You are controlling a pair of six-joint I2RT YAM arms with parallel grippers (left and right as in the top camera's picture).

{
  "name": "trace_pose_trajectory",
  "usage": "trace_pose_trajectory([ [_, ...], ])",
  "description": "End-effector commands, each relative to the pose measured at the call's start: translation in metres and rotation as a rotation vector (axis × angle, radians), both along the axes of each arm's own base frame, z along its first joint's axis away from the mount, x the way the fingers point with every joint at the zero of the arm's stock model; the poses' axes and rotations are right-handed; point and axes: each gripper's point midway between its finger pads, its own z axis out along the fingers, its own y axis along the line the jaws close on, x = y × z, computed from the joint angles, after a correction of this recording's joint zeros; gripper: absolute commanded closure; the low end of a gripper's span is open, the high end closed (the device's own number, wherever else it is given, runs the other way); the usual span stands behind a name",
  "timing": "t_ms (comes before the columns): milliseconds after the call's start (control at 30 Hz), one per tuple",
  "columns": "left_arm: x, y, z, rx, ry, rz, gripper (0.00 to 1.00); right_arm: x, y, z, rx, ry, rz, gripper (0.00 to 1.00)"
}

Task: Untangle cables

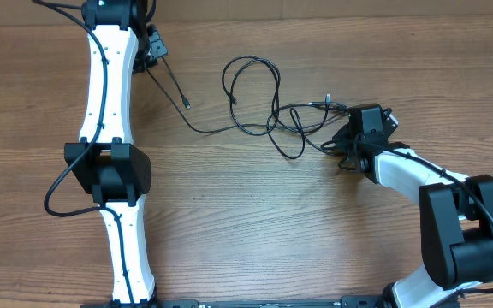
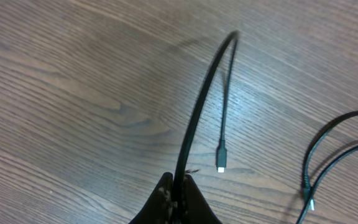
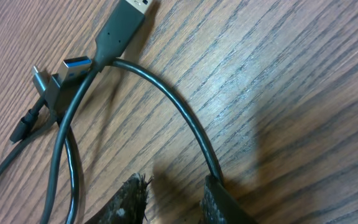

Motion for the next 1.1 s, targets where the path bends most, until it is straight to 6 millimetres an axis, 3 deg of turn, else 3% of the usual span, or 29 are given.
trace_pose_trajectory([
  [0, -0.002, -0.004, 0.003, 0.006, 0.002, -0.031, 0.87, -0.019, -0.006, -0.022, -0.001, 0.081, -0.009, 0.67],
  [67, -0.002, -0.004, 0.003, 0.019, 0.007, -0.058, 0.67, -0.018, -0.004, -0.022, 0.010, 0.078, -0.003, 0.62],
  [133, -0.002, -0.002, 0.003, 0.036, 0.008, -0.068, 0.27, -0.018, -0.003, -0.022, 0.012, 0.078, -0.002, 0.57],
  [200, -0.003, -0.001, 0.003, 0.043, 0.010, -0.071, 0.01, -0.018, -0.003, -0.022, 0.012, 0.079, -0.002, 0.47],
  [300, -0.003, -0.007, 0.003, 0.021, 0.016, -0.118, 0.00, -0.018, -0.002, -0.022, 0.015, 0.080, 0.000, 0.37],
  [433, -0.003, -0.030, 0.004, -0.089, 0.008, -0.181, 0.04, -0.018, -0.002, -0.022, 0.015, 0.079, 0.000, 0.34],
  [500, -0.003, -0.044, 0.005, -0.153, 0.001, -0.206, 0.16, -0.018, -0.002, -0.022, 0.015, 0.079, 0.000, 0.34],
  [600, -0.002, -0.065, 0.007, -0.232, -0.012, -0.246, 0.44, -0.018, -0.002, -0.022, 0.015, 0.079, 0.000, 0.33],
  [633, -0.001, -0.073, 0.007, -0.245, -0.016, -0.261, 0.46, -0.018, -0.002, -0.022, 0.015, 0.079, 0.000, 0.33],
  [833, -0.001, -0.109, -0.003, -0.225, -0.007, -0.327, 0.48, -0.018, 0.000, -0.022, 0.028, 0.082, 0.008, 0.29],
  [1067, -0.009, -0.149, -0.041, -0.199, 0.051, -0.382, 0.43, -0.019, 0.002, -0.022, 0.036, 0.084, 0.017, 0.22],
])
